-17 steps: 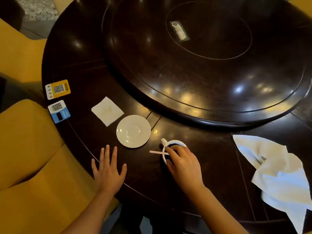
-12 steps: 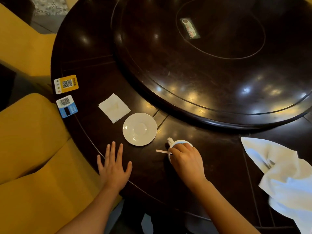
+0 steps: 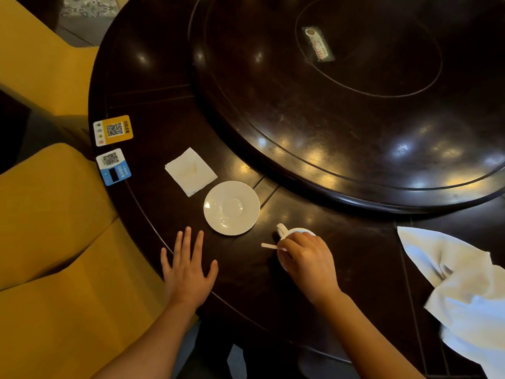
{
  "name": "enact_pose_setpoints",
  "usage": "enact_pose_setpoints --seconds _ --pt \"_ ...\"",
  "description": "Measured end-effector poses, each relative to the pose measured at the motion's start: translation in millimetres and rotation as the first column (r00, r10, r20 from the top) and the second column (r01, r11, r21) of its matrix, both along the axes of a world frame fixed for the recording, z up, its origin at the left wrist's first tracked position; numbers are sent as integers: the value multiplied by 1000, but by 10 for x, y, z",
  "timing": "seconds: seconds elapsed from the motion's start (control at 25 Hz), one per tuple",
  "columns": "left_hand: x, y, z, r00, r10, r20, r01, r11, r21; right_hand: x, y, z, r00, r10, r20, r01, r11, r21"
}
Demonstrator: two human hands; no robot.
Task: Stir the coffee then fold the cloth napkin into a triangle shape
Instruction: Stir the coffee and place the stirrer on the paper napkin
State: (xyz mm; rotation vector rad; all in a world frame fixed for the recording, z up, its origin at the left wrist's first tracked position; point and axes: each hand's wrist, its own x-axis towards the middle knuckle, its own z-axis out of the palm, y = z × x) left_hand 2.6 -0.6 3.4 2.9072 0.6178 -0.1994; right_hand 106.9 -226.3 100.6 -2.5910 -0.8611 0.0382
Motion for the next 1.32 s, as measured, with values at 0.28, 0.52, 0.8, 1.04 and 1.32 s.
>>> enact_pose_setpoints --seconds 0.28,0.52,0.8,1.04,1.32 --pt "14 -5 -3 1000 2 3 -2 1000 -12 236 -215 233 818 -340 -464 530 759 378" --pt "-2 2 13 1000 2 19 -1 1000 -25 476 -52 504 817 -230 -528 503 732 459" --pt "-9 15 -17 1000 11 19 -11 1000 -19 1009 1155 500 972 232 -33 -206 913 351" --pt "-7 37 -52 999 16 36 -15 999 -29 1078 2163 89 714 627 311 -647 761 -46" --pt "7 17 -83 1000 19 23 -18 999 -28 920 2638 -314 556 792 253 -665 607 -436"
